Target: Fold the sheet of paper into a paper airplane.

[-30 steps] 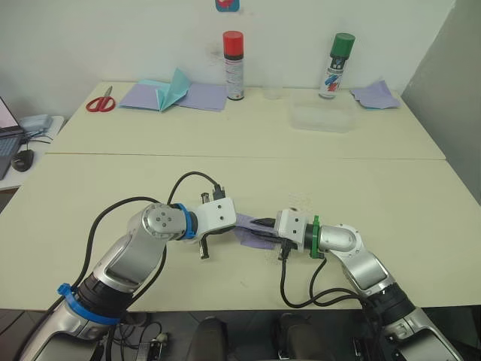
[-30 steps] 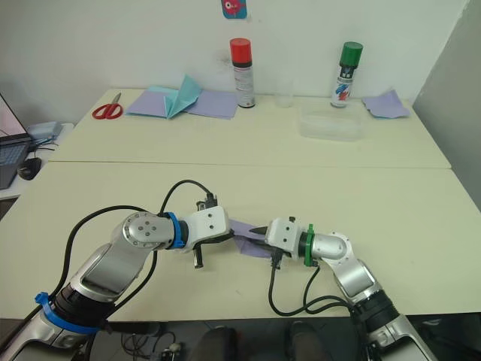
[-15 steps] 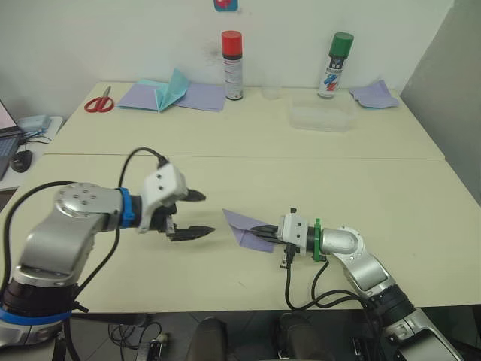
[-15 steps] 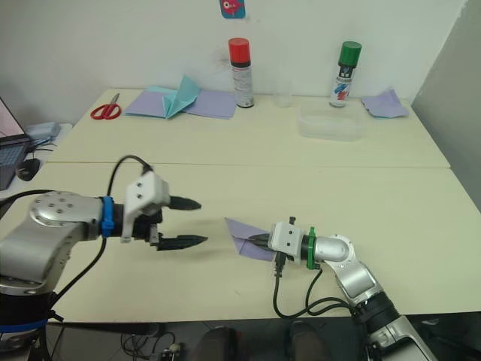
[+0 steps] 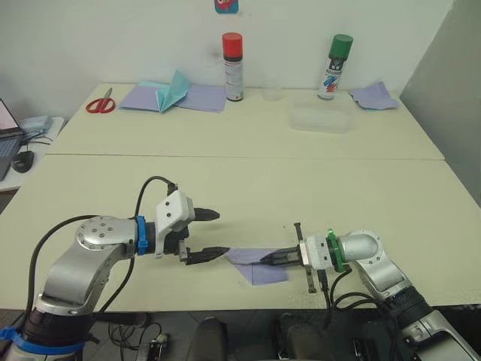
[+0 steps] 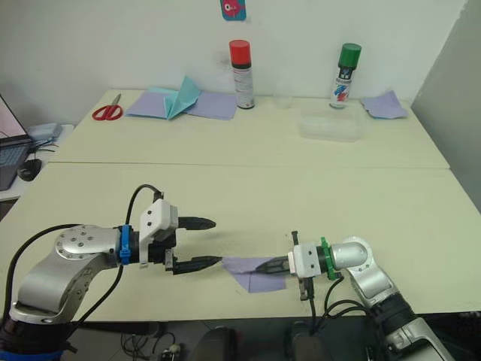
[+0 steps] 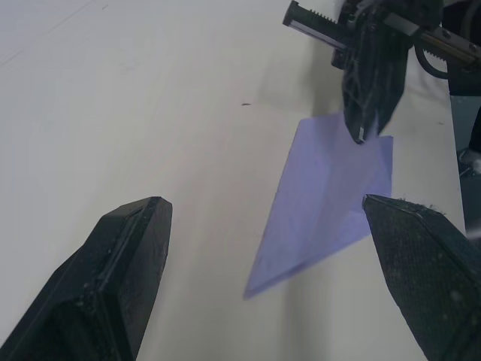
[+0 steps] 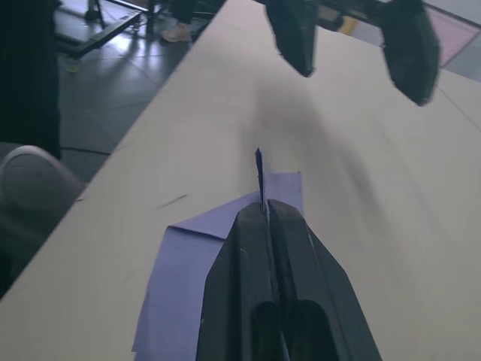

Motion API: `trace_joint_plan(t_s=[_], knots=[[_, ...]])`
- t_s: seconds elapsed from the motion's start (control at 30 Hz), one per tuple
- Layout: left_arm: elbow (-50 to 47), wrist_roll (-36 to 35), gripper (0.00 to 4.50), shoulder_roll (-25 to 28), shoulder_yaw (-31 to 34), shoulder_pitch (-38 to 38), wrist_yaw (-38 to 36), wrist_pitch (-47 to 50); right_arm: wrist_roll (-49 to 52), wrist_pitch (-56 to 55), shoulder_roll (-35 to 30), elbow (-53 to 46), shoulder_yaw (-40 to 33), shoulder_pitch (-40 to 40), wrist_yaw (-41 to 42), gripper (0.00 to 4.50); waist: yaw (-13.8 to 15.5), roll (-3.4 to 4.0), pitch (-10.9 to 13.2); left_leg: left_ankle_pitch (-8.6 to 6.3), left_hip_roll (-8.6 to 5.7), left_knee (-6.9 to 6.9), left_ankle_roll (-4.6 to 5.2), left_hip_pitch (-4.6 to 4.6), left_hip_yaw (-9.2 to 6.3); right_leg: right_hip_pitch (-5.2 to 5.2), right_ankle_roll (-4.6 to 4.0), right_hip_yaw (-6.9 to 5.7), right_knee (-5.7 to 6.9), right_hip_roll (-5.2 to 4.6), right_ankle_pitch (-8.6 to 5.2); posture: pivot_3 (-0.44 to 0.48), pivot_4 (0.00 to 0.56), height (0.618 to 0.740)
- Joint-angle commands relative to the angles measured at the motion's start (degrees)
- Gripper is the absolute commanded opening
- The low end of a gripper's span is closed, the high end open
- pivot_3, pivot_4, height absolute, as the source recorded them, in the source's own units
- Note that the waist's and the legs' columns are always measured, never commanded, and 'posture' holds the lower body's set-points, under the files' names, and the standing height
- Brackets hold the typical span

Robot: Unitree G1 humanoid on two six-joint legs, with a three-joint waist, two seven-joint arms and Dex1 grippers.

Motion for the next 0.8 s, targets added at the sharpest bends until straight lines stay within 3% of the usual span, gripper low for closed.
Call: trace_joint_plan(t_s=[0.03, 0.23, 0.33, 0.43, 0.7, 0.8], knots=[[-0.45, 0.13, 4.45, -1.06, -1.57, -0.83, 1.57, -1.78, 1.17, -5.26, -0.17, 1.21, 0.61, -0.73, 3.50, 0.00, 0.00, 0.00, 0.00, 0.00, 0.01, 0.00, 0.00, 0.03, 0.01, 0.02, 0.00, 0.00, 0.00, 0.00, 0.00, 0.000, 0.150, 0.740], [-0.80, 0.10, 4.45, -2.92, -4.78, -2.02, 3.27, -2.33, 0.37, -6.15, -1.24, 1.80, 0.72, -0.66, 4.60, 0.00, 0.03, 0.00, 0.00, 0.00, -0.04, 0.01, 0.00, 0.04, 0.10, 0.03, 0.00, 0.03, 0.00, -0.03, 0.01, 0.000, 0.150, 0.740], [-1.46, 0.25, 4.50, -3.89, -6.36, -1.91, 4.09, -2.84, 0.78, -3.26, -1.98, -0.16, 0.87, 0.02, 4.68, 0.53, 0.03, 0.00, 0.00, 0.00, -0.04, -0.01, 0.00, 0.04, 0.12, 0.03, 0.00, 0.04, -0.01, -0.03, 0.01, 0.000, 0.150, 0.740], [-2.20, 0.75, 3.89, -3.94, -8.15, -1.11, 3.89, -3.86, 0.96, -2.52, -2.35, -1.78, 0.53, 0.62, 3.98, 1.55, 0.03, 0.00, 0.00, 0.00, -0.04, -0.01, 0.00, 0.04, 0.11, 0.03, -0.01, 0.06, -0.01, -0.03, 0.01, 0.000, 0.150, 0.740], [-0.67, 5.60, 1.39, -3.83, -14.95, 0.68, 3.59, -8.05, 2.51, 3.05, -3.74, -6.98, -1.42, 2.65, 1.38, 4.43, 0.03, 0.00, 0.00, 0.00, -0.05, -0.02, 0.00, 0.05, 0.09, 0.03, -0.02, 0.10, 0.00, -0.02, 0.01, 0.000, 0.150, 0.740], [1.86, 7.84, 0.42, -4.29, -17.26, 0.81, 3.97, -9.17, 2.98, 5.23, -4.50, -9.38, -1.96, 3.62, 0.70, 4.50, 0.04, 0.00, 0.00, 0.00, -0.06, -0.01, 0.00, 0.05, 0.11, 0.03, -0.02, 0.10, -0.01, -0.03, 0.01, 0.000, 0.150, 0.740]])
